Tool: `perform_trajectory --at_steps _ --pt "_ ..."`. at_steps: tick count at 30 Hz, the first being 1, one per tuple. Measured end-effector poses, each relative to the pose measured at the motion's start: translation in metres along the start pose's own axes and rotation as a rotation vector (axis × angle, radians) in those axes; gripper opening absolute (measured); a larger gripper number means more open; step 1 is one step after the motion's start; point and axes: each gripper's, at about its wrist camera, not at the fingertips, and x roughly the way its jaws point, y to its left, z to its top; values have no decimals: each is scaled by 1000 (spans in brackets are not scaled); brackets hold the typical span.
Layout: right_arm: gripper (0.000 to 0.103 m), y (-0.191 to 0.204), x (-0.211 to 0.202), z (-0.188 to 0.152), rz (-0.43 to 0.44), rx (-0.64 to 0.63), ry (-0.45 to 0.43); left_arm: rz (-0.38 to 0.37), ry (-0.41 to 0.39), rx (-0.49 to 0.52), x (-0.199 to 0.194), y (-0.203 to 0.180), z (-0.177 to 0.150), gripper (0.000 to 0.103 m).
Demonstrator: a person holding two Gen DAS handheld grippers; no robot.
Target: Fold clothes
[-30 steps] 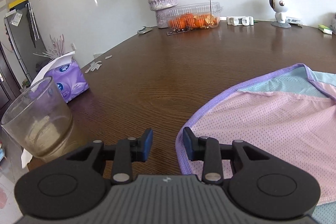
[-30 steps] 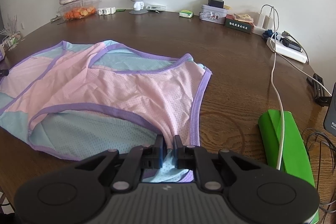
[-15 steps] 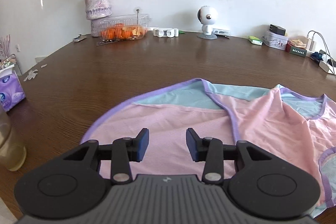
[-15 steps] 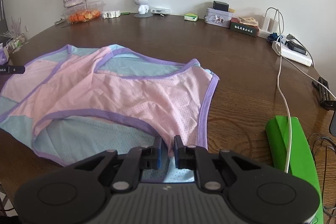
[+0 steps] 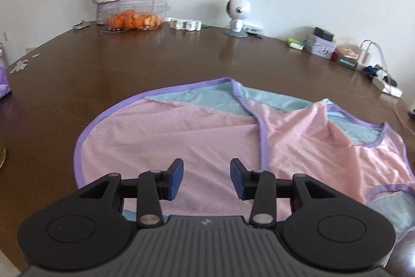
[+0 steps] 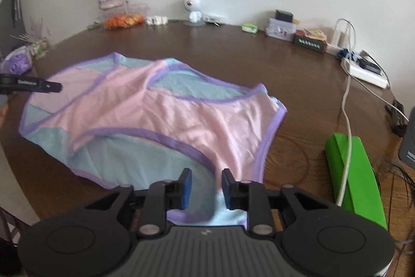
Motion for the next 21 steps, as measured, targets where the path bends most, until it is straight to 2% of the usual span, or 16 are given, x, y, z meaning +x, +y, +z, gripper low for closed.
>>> perform_trajectory --at_steps 2,5,8,11,14,16,17,18,21 --pt "32 12 8 19 44 -44 -42 -36 18 8 7 -10 1 46" --pt "32 32 38 46 54 -128 -86 -36 37 29 20 -28 -4 45" --pt "32 47 74 64 65 -181 -66 -59 31 35 21 -35 -11 45" --pt "32 50 102 76 93 -145 -16 -54 14 -1 22 -30 -17 45" --pt "39 50 118 79 84 -132 -2 -75 -7 -35 22 -20 -22 46" --pt "33 50 122 76 76 -127 9 -74 -20 -7 21 -21 -22 46" --pt "9 49 122 75 71 -121 10 -66 -29 14 21 -21 -23 46" --pt "0 46 120 74 55 -99 9 -55 -40 31 21 -23 -25 46" --pt "2 31 112 70 2 -35 0 -59 -58 55 22 -25 -27 51"
